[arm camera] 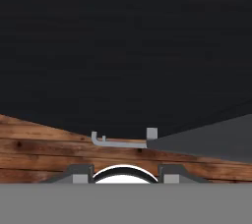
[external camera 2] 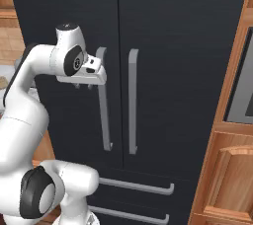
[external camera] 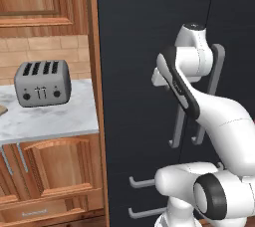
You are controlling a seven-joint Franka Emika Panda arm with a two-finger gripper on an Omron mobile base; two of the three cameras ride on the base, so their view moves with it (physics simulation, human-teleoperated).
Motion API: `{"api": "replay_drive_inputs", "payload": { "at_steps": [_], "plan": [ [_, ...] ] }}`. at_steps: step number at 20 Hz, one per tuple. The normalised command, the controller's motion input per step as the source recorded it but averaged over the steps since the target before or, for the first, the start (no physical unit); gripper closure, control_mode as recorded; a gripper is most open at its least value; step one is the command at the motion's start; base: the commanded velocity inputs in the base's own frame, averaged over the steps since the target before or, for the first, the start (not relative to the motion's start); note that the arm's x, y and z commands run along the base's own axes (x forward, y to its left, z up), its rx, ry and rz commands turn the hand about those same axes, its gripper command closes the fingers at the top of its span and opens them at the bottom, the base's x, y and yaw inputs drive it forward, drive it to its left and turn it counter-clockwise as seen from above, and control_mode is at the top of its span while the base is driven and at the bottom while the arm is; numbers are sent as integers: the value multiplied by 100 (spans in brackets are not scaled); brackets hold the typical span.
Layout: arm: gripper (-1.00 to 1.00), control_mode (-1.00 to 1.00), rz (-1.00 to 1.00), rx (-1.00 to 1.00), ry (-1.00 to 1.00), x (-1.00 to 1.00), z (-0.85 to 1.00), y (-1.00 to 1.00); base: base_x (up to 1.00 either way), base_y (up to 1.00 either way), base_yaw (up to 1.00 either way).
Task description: Retrieve a lemon from the fridge and place it on the cutting board with the fish.
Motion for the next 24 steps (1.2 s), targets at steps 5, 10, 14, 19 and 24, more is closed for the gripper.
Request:
{"api": "replay_drive_inputs", "payload": {
  "at_steps": [5,10,14,19,24],
  "plan": [
    [-100,100,0,0,0,0,0,0,-17,0,-1],
    [-100,100,0,0,0,0,0,0,-54,-5,-7],
    [-100,100,0,0,0,0,0,0,-65,-22,-7],
    [-100,100,0,0,0,0,0,0,-48,-35,-5],
    [-100,100,0,0,0,0,0,0,-7,-51,0]
  ]
}}
